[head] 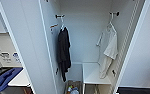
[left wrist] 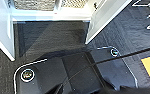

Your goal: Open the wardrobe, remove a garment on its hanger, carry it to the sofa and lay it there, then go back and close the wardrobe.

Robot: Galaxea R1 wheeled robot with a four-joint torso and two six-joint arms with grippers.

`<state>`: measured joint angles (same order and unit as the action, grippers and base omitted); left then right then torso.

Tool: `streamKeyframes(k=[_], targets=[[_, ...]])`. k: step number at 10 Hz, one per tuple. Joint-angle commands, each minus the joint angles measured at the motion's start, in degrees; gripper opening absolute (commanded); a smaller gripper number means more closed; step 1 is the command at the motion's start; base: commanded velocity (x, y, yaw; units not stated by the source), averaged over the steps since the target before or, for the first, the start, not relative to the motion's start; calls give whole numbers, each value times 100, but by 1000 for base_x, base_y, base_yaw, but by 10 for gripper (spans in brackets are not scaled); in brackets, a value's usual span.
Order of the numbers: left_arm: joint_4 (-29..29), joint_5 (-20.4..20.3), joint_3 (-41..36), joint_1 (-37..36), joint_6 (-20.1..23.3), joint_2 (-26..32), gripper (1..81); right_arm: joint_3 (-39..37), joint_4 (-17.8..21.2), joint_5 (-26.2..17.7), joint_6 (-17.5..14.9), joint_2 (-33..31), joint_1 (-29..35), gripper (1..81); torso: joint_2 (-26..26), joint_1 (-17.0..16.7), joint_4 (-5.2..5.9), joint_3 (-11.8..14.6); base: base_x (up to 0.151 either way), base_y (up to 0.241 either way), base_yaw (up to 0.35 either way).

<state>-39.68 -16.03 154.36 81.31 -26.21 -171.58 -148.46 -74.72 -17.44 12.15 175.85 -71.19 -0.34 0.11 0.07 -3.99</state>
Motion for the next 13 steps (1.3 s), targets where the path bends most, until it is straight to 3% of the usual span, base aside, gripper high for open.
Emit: streamKeyframes(k=[1, 3, 7, 11, 13], targets=[[-40, 170, 60, -278, 11, 36, 811, 38, -973, -549, -20, 313, 698, 811, 0, 0, 0, 0, 0, 0, 0], [-40, 179, 60, -278, 19, 9, 811, 46, -1483, -1032, -29, 532, 821, 811, 0, 0, 0, 0, 0, 0, 0], [13, 170, 60, -278, 11, 10, 811, 64, -1924, -1173, -20, 831, 1093, 811, 0, 0, 0, 0, 0, 0, 0], [13, 91, 60, -278, 19, -8, 811, 64, -1783, -2000, 85, 915, 1699, 811, 0, 0, 0, 0, 0, 0, 0], [-5, 83, 60, -278, 19, -8, 811, 21, -1146, -2289, 137, 915, 1875, 811, 0, 0, 0, 0, 0, 0, 0]])
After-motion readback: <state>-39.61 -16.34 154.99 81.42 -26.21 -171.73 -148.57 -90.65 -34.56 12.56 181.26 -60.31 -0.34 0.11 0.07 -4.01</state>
